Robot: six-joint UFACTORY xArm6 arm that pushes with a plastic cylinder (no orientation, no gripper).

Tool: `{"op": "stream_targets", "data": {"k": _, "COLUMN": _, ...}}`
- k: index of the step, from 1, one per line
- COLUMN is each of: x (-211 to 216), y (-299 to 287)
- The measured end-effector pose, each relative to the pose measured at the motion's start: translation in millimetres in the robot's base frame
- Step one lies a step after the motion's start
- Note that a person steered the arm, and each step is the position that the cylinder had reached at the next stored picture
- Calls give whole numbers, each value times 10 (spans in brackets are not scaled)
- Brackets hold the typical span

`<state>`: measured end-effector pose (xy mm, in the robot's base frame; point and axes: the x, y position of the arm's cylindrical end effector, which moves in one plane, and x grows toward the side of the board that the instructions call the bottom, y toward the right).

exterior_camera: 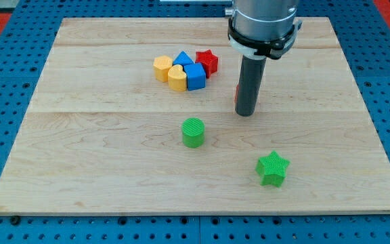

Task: Push the red circle into the red star

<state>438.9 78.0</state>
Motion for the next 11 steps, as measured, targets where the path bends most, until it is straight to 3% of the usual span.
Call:
{"op": "stream_targets", "data": {"k": 2, "x": -400, "y": 173}}
{"op": "stream_targets", "data": {"k": 3, "x": -464, "y": 538}}
{"op": "stream_targets", "data": {"k": 5, "x": -747, "y": 599}}
{"op": "stream_targets", "data": {"k": 7, "x": -474, "y": 146}}
{"op": "stream_targets", "data": {"k": 10, "x": -697, "y": -119}}
{"op": "stream_targets", "data": {"k": 11, "x": -615, "y": 378}}
